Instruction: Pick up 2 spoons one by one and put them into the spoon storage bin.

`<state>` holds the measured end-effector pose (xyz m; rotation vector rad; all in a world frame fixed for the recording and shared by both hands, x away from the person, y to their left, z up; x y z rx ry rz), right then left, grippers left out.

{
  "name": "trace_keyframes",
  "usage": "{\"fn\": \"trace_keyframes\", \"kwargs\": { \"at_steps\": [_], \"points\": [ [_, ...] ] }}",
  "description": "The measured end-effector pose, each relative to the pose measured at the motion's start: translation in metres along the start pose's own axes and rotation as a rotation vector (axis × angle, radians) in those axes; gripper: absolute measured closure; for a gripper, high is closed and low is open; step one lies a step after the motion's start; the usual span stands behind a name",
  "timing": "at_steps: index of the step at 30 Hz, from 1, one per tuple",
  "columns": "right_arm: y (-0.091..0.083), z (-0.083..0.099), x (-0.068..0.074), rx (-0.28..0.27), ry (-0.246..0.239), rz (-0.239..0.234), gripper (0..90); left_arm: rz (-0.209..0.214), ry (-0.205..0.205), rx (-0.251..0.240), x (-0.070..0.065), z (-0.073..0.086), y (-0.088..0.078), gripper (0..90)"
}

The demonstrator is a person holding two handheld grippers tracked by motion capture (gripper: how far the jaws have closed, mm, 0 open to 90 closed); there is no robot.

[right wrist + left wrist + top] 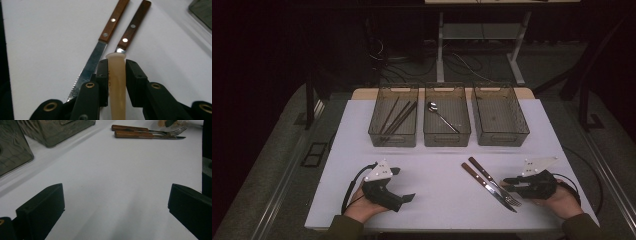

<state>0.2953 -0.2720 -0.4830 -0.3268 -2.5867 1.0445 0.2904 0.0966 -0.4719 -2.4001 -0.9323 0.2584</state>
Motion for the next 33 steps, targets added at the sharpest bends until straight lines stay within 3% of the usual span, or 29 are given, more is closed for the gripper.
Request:
{"fn": "trace_keyframes", "kwargs": {
  "at_steps": [13, 21, 33],
  "points": [
    [-0.009, -0.018, -0.017, -0.076, 0.084, 0.065, 73.5, -0.007, -0.015, -0.003, 0.001, 0.000, 0.000, 0.0],
    [-0.005, -0.031, -0.027, -0.112, 0.126, 0.067, 73.5, -0.014, -0.019, -0.011, 0.002, 0.000, 0.000, 0.0],
    [-0.004, -0.060, -0.033, -0.181, 0.125, 0.060, 73.5, -0.021, -0.035, -0.019, 0.003, -0.001, 0.000, 0.0]
  ]
}}
Point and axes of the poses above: each handheld gripper's, and its own axes: y roughly forward along the jaws, z roughly out of its underside, x roughly to its left, the point moved 7 cm from there along y, roughly forward along the jaws, and after that the axes turned 14 degrees about -z, right-handed, at the moved point
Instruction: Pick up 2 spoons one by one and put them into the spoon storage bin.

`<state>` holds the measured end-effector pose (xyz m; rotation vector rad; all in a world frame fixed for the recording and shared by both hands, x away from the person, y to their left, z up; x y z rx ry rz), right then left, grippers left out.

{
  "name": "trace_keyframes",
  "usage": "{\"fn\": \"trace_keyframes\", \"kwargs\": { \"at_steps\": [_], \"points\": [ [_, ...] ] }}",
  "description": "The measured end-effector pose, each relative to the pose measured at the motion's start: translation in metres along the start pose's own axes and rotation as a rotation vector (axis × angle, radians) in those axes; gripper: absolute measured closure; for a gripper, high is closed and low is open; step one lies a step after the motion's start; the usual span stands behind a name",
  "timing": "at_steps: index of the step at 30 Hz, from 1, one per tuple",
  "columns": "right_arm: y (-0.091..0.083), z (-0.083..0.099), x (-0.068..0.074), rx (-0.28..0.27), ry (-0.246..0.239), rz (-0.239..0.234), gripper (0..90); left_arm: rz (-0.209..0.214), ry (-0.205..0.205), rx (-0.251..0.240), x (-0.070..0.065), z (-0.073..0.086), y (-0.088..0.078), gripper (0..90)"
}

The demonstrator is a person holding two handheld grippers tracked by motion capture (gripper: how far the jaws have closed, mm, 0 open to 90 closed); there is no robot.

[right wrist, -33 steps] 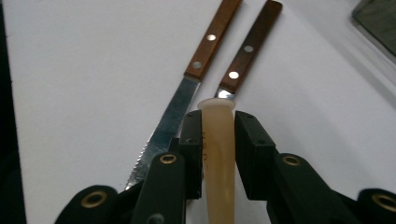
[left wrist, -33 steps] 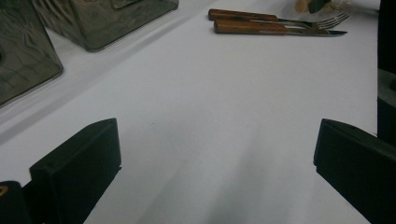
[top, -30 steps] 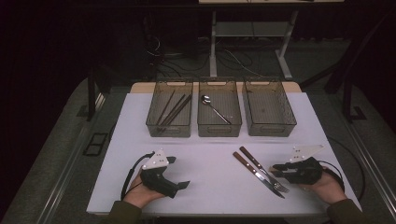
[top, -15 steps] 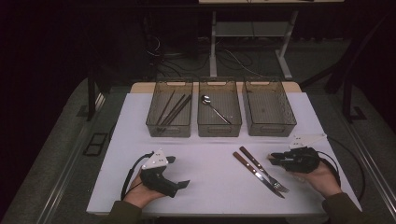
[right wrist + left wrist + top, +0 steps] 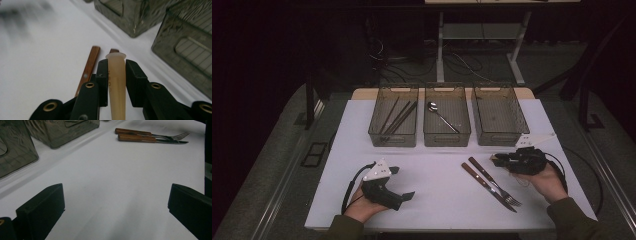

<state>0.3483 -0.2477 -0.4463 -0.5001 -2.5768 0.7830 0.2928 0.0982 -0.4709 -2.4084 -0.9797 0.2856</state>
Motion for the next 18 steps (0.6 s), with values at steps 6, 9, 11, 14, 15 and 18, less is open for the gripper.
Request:
{"fn": "trace_keyframes", "kwargs": {
  "at_steps": [6, 9, 11, 14, 15, 18],
  "points": [
    [0.001, -0.016, -0.004, -0.028, 0.006, 0.005, 73.5, 0.006, -0.006, -0.010, 0.000, -0.001, 0.000, 0.0],
    [-0.001, -0.025, -0.006, -0.048, 0.005, 0.010, 73.5, 0.006, -0.002, -0.010, 0.001, -0.001, 0.001, 0.0],
    [-0.001, -0.032, -0.007, -0.069, 0.009, 0.008, 73.4, 0.002, -0.002, -0.011, 0.001, -0.001, 0.002, 0.0],
    [0.003, -0.041, -0.008, -0.074, 0.005, 0.011, 73.4, 0.002, -0.008, -0.022, 0.000, -0.001, 0.000, 0.0],
    [0.005, -0.044, -0.008, -0.075, 0.002, 0.009, 73.4, 0.002, -0.011, -0.026, 0.000, -0.001, 0.000, 0.0],
    [0.010, -0.053, -0.010, -0.056, -0.003, 0.017, 73.4, 0.001, -0.002, -0.023, 0.000, 0.000, 0.001, 0.0]
  ]
}}
Point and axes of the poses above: each handheld gripper's, and its own axes: y roughly forward along the jaws, z roughly out of its underside, x roughly to its left, the point moved 7 cm from there along y, roughly forward along the jaws, and after that the axes turned 14 degrees about -z, right-handed, at the moved point
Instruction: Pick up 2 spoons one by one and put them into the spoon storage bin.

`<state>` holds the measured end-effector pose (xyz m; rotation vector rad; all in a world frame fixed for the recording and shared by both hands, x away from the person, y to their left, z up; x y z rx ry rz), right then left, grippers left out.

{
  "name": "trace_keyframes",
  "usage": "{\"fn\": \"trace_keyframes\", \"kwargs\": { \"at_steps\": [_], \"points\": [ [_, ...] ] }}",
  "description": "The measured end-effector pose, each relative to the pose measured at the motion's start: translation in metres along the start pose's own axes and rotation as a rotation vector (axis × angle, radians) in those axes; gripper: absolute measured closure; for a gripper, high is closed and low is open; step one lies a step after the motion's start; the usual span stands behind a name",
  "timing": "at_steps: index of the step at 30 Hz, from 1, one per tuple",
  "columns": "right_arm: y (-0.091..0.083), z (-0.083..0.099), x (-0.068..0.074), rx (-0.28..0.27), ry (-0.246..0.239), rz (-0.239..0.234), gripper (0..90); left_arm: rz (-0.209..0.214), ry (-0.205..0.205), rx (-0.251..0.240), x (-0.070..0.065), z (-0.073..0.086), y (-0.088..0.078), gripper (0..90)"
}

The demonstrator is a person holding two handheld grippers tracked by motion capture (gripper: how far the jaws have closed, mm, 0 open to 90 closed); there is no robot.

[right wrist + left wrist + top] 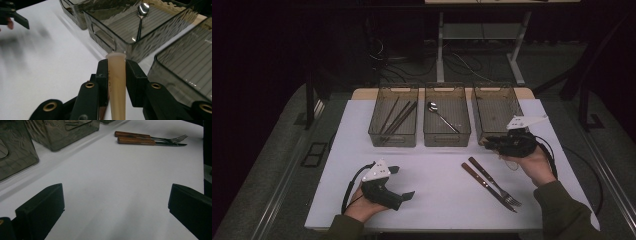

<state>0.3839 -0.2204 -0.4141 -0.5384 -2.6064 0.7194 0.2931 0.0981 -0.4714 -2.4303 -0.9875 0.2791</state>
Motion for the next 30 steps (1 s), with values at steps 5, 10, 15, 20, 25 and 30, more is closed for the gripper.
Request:
{"fn": "trace_keyframes", "kwargs": {
  "at_steps": [5, 10, 15, 20, 25, 30],
  "points": [
    [0.006, -0.019, -0.003, 0.010, -0.001, 0.003, 73.4, 0.000, 0.013, 0.009, 0.003, 0.002, 0.001, 0.0],
    [0.015, -0.039, -0.008, 0.015, -0.002, 0.012, 73.4, -0.004, 0.013, 0.014, 0.006, 0.003, -0.001, 0.0],
    [0.024, -0.058, -0.016, 0.013, 0.006, 0.021, 73.4, -0.008, 0.003, 0.006, 0.004, 0.001, -0.003, 0.3],
    [0.035, -0.073, -0.025, 0.017, 0.025, 0.041, 73.3, 0.000, 0.016, 0.019, 0.003, 0.003, -0.002, 0.4],
    [0.049, -0.084, -0.036, 0.021, 0.048, 0.056, 73.3, 0.004, 0.015, 0.016, 0.003, 0.002, -0.002, 0.5],
    [0.061, -0.094, -0.046, 0.035, 0.069, 0.078, 73.3, 0.006, 0.021, 0.022, 0.003, 0.002, -0.002, 0.6]
  ]
}}
Point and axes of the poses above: each handheld gripper's, and its own axes: y roughly forward along the jaws, z roughly out of its underside, x roughly to its left, the point moved 7 cm from there along y, roughly forward along the jaws, and after that the axes turned 14 degrees about -z, right-handed, at the moved point
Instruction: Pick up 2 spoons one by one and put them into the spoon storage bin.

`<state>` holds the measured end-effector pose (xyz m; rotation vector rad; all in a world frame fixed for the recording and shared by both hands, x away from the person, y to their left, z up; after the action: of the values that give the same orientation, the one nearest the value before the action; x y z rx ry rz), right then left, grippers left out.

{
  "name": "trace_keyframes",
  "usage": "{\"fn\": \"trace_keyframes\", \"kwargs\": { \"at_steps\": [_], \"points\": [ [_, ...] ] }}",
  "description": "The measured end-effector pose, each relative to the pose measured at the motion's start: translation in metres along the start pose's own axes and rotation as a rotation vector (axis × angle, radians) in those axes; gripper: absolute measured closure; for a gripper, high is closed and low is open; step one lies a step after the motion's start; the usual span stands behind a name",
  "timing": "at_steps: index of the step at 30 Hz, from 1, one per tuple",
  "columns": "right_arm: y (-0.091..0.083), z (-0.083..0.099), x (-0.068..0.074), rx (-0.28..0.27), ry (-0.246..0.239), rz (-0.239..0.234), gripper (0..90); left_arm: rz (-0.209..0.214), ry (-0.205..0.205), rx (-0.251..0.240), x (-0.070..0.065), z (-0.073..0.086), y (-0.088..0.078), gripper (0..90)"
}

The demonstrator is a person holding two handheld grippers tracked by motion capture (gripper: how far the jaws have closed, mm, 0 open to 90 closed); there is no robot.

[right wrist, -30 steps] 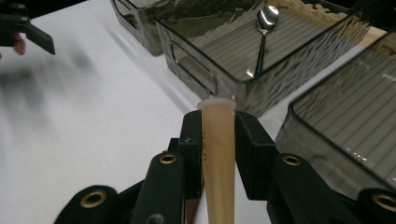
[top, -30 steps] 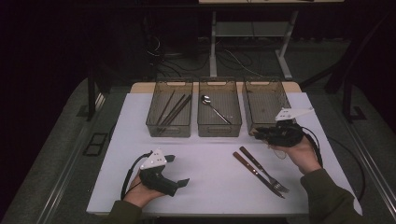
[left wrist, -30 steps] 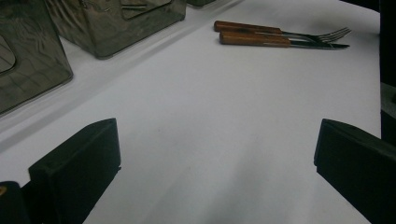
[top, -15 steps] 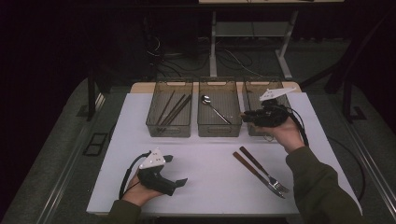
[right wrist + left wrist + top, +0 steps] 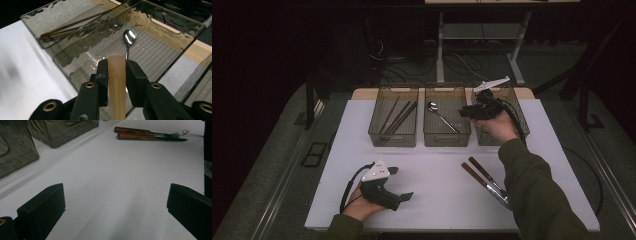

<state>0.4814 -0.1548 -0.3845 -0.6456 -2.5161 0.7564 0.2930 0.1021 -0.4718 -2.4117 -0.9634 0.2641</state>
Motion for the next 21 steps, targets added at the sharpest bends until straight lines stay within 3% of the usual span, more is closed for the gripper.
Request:
{"fn": "trace_keyframes", "kwargs": {
  "at_steps": [10, 21],
  "points": [
    [0.028, -0.015, -0.009, 0.045, 0.019, 0.035, 73.2, 0.006, -0.001, 0.001, -0.001, 0.000, 0.000, 0.6],
    [0.064, -0.017, -0.013, 0.088, 0.025, 0.034, 73.2, 0.012, -0.011, -0.002, -0.003, -0.001, 0.001, 0.6]
  ]
}}
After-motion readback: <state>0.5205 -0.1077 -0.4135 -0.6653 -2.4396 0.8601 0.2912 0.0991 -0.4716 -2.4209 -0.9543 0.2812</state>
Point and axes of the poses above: each handheld gripper's, and its own axes: y roughly forward along the jaws, z roughly out of its underside, x roughly to its left, the point moved 7 cm from there along y, roughly forward along the jaws, and after that the axes turned 14 degrees about -z, right-handed, at the moved point
